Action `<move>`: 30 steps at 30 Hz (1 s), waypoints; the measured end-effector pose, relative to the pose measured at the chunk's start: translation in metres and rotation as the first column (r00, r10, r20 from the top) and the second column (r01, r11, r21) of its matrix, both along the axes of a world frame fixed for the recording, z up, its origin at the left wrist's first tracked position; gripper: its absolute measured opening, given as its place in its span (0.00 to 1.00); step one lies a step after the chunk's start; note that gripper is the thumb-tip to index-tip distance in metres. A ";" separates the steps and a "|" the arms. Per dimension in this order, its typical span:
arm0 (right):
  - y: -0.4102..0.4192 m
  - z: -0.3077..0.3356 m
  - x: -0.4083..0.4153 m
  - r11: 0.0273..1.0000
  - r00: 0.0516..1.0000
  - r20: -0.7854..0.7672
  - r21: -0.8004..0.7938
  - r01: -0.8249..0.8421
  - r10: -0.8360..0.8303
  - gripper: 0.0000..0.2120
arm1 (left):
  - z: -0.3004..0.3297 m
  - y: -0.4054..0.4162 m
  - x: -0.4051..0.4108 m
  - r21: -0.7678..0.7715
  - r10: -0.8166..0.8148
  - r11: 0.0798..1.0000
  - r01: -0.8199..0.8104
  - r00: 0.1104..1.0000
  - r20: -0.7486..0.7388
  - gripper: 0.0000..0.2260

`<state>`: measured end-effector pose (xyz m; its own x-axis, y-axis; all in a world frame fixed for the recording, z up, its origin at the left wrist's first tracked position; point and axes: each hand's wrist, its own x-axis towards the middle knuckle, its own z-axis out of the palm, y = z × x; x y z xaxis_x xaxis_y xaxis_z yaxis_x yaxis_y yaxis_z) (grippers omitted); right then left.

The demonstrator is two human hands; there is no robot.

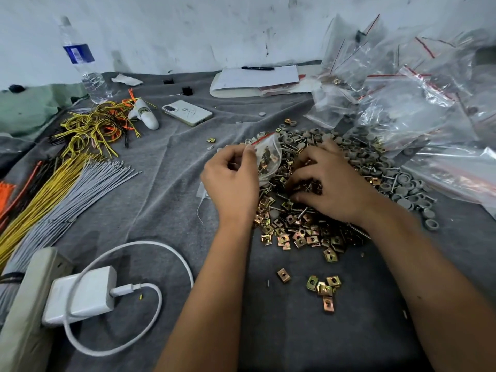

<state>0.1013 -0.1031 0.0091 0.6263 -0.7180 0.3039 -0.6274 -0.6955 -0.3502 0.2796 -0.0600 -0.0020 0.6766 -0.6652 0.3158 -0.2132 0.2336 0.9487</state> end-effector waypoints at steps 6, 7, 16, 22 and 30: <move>0.000 0.002 0.002 0.998 0.983 -0.182 0.049 0.039 -0.030 0.14 | 0.001 0.001 -0.001 -0.005 -0.012 1.000 0.012 1.000 -0.013 0.07; 0.001 0.001 0.002 0.998 0.984 -0.175 0.051 0.040 -0.030 0.13 | 0.001 0.001 -0.001 -0.005 -0.010 1.000 0.010 1.000 -0.010 0.07; 0.005 0.005 0.004 0.997 0.825 0.561 0.041 0.063 -0.075 0.11 | 0.000 0.003 -0.010 0.021 -0.060 0.998 0.057 0.952 0.301 0.06; 0.009 0.003 0.007 1.000 0.848 0.530 -0.027 0.003 0.011 0.08 | -0.003 0.002 -0.016 0.021 -0.063 0.998 0.060 0.900 0.431 0.07; 0.007 0.001 0.007 0.998 0.814 0.580 -0.014 0.054 -0.036 0.07 | 0.000 0.004 -0.013 0.044 -0.083 0.996 0.075 0.969 0.235 0.06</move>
